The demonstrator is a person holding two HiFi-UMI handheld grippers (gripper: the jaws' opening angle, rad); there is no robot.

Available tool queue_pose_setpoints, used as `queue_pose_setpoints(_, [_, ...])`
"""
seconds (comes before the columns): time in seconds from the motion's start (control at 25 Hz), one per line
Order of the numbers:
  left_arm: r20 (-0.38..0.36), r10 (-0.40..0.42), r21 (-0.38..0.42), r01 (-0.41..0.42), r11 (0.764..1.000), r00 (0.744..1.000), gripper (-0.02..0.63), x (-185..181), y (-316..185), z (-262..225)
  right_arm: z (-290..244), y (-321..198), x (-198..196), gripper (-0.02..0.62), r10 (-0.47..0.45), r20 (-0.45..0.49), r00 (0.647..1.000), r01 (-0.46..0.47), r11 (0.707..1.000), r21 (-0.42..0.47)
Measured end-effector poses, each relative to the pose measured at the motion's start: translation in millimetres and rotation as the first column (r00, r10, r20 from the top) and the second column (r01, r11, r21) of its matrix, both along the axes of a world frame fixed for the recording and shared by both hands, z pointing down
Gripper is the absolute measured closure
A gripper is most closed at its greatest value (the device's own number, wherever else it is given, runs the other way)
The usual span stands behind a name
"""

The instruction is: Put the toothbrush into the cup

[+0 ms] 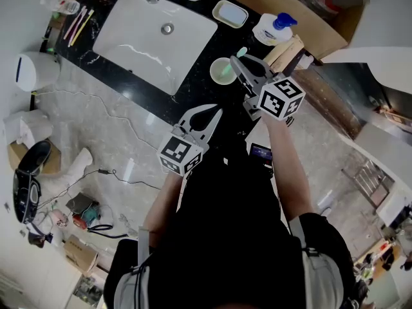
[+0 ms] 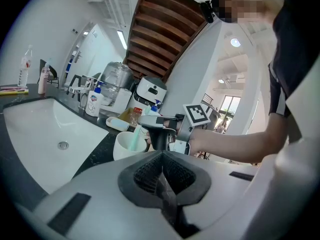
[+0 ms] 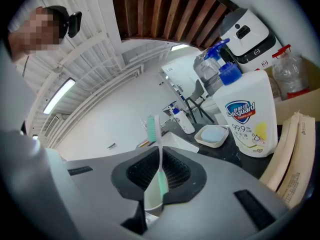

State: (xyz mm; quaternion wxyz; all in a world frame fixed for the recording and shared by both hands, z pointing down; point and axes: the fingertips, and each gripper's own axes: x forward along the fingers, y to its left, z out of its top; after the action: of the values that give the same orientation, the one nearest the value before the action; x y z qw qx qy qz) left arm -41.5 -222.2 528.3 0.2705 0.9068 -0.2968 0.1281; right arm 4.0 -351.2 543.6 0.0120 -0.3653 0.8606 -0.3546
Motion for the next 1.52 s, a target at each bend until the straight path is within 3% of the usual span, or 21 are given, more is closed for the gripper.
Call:
queue_pose_setpoints(0.76, [0.004, -0.011, 0.008, 0.011, 1.000, 1.000, 0.597, -1, 2, -2, 11, -11, 12, 0.565, 0.049, 0.075, 0.996, -0.044, 0.997, -0.061])
queue_pose_setpoints(1.52, [0.000, -0.016, 0.016, 0.016, 1.000, 1.000, 0.597, -3, 9, -5, 7, -10, 18, 0.528, 0.071, 0.049, 0.996, -0.069, 0.997, -0.034])
